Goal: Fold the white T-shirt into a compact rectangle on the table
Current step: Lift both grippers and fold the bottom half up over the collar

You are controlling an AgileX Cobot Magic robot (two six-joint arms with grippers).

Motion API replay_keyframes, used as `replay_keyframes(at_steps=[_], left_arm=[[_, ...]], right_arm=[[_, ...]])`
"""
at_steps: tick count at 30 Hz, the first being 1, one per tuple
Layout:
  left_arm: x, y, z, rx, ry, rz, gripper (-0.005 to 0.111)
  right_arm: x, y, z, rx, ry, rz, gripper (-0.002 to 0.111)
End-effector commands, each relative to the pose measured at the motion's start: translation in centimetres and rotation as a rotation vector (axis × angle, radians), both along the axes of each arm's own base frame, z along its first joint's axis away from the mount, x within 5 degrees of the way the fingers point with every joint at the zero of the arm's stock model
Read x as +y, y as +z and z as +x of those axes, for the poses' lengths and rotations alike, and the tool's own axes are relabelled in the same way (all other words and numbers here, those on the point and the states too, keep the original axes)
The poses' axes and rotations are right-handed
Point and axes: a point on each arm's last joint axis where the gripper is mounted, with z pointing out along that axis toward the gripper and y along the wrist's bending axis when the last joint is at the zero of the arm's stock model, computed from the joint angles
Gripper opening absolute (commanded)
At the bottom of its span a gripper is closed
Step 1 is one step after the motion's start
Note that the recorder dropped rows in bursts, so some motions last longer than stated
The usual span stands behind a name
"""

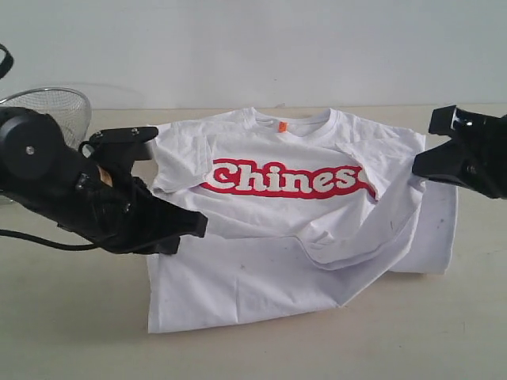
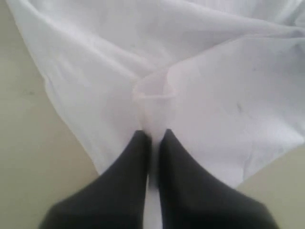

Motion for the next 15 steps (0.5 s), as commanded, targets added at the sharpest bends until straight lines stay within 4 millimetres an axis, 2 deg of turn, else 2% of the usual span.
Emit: replay_keyframes(at_steps=[1, 4, 9, 15], left_arm=[[0.6, 2.3, -1.4, -0.045, 0.003, -0.040, 0.004], [1.3, 3.4, -2.7, -0.070, 0.014, -0.064, 0.004], [1.9, 3.8, -5.0, -0.071, 0.003, -0.081, 0.004], [1.6, 4.8, -7.8, -0.088, -0.028, -0.131, 0.004]], right_arm=[[0.4, 1.5, -0.9, -0.055, 0.039, 0.006, 0.000], [0.9, 2.6, -2.0, -0.088, 0.071, 0.026, 0.000], [1.6, 4.9, -4.3, -0.156, 0.111, 0.057, 0.000], [2.1, 5.9, -7.0, -0.131, 0.143, 0.038, 0.000]])
